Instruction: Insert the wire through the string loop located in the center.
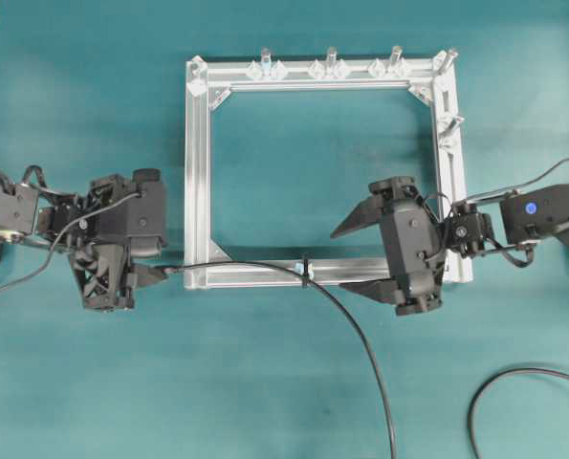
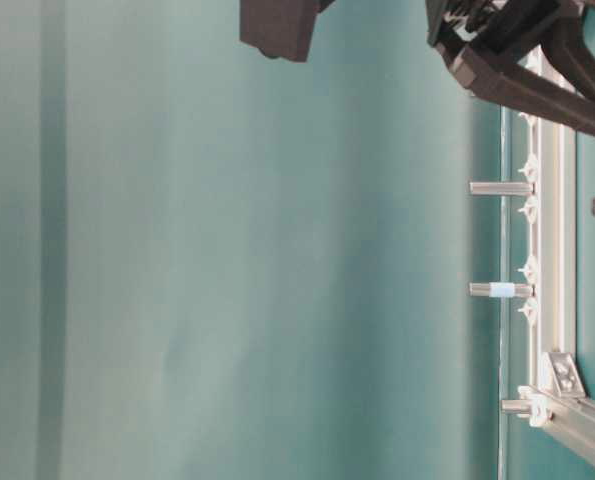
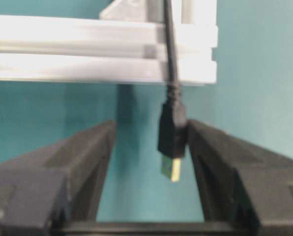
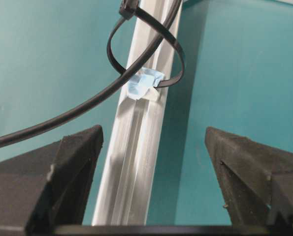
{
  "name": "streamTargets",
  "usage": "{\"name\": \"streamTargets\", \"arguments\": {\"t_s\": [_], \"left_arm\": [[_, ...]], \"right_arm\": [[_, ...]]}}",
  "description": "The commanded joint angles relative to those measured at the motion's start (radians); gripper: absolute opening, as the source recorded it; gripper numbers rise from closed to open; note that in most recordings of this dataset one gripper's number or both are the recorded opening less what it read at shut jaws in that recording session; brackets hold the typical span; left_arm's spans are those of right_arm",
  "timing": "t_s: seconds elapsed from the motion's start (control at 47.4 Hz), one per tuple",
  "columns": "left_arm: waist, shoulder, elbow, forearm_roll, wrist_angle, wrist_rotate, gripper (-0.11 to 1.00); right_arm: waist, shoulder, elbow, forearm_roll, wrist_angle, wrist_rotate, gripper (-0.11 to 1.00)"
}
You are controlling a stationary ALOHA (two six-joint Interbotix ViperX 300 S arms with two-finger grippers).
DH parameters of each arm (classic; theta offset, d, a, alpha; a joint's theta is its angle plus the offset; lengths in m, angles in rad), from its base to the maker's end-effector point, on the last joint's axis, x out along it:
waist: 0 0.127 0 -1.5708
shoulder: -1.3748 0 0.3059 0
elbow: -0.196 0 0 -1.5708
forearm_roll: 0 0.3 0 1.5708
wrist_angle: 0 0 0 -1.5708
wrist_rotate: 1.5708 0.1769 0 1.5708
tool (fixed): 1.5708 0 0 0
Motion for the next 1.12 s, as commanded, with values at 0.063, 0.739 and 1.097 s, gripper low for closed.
{"name": "streamTargets", "arguments": {"t_s": [0.063,0.739,1.097], "left_arm": [[-0.003,-0.035,-0.020,0.003,-0.003,-0.003,0.56],[0.006,-0.195,-0.025,0.009,-0.003,0.060,0.56],[0.055,-0.245,-0.018,0.009,-0.018,0.149,0.56]], "right_arm": [[0.000,-0.029,-0.011,-0.002,-0.005,0.002,0.84],[-0.012,-0.123,0.011,-0.002,-0.005,0.000,0.84],[-0.069,-0.206,0.046,-0.002,-0.005,0.000,0.84]]}}
